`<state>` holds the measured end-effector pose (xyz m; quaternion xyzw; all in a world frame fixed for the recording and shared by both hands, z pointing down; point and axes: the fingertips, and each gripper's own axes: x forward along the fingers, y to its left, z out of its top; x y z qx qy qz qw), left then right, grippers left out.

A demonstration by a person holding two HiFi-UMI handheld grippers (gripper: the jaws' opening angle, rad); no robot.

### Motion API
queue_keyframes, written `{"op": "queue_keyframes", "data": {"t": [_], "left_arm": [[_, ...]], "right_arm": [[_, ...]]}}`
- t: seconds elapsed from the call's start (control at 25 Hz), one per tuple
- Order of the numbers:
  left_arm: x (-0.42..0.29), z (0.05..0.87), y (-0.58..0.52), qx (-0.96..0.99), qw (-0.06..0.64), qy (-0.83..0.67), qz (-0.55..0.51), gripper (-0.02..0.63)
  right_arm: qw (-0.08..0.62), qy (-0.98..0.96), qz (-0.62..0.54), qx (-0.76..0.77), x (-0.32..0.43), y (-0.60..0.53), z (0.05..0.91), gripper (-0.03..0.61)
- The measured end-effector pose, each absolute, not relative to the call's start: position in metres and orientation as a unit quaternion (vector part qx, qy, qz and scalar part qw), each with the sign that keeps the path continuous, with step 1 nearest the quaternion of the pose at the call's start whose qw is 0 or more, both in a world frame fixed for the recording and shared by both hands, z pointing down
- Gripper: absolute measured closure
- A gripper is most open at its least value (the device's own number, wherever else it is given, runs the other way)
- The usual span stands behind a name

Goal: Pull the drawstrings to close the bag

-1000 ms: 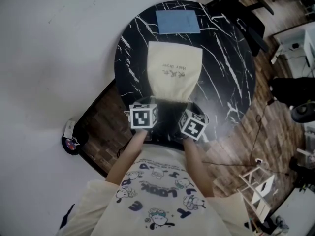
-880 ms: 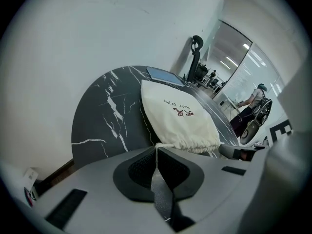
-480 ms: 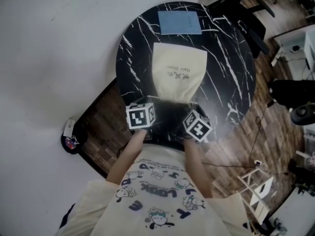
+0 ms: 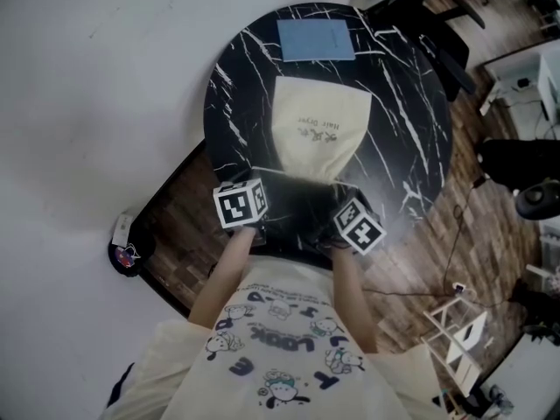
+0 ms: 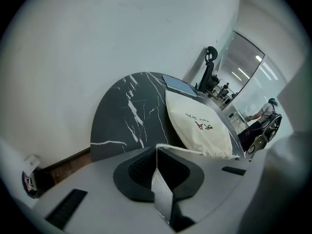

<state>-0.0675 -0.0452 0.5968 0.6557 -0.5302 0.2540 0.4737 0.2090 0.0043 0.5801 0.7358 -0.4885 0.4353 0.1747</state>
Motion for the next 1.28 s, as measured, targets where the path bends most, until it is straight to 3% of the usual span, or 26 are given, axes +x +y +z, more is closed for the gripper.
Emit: {"op": "queue_keyframes", "data": {"t": [0.28, 0.68, 0.76, 0.84, 1.28], "left_arm": [[-0.065, 0.598, -0.043, 0.682, 0.455, -0.503, 0.274, 0.567], [-0.074, 0.601, -0.018, 0.731, 0.372, -0.445, 0.359, 0.56], [-0.078, 0.603, -0.015, 0.732, 0.371, -0.439, 0.366, 0.507], [-0.082, 0.603, -0.012, 0.735, 0.374, -0.432, 0.366, 0.467], [-0.069, 0.574, 0.002, 0.793, 0.34, -0.341, 0.372, 0.406]], "right_arm": [[0.165, -0.527, 0.465, 0.692, 0.201, 0.008, 0.588, 0.559], [0.304, -0.615, 0.399, 0.608, 0.186, 0.028, 0.588, 0.555], [0.311, -0.616, 0.404, 0.601, 0.185, 0.033, 0.591, 0.52], [0.315, -0.619, 0.408, 0.592, 0.184, 0.037, 0.593, 0.401], [0.372, -0.683, 0.317, 0.543, 0.177, 0.02, 0.562, 0.374]]}}
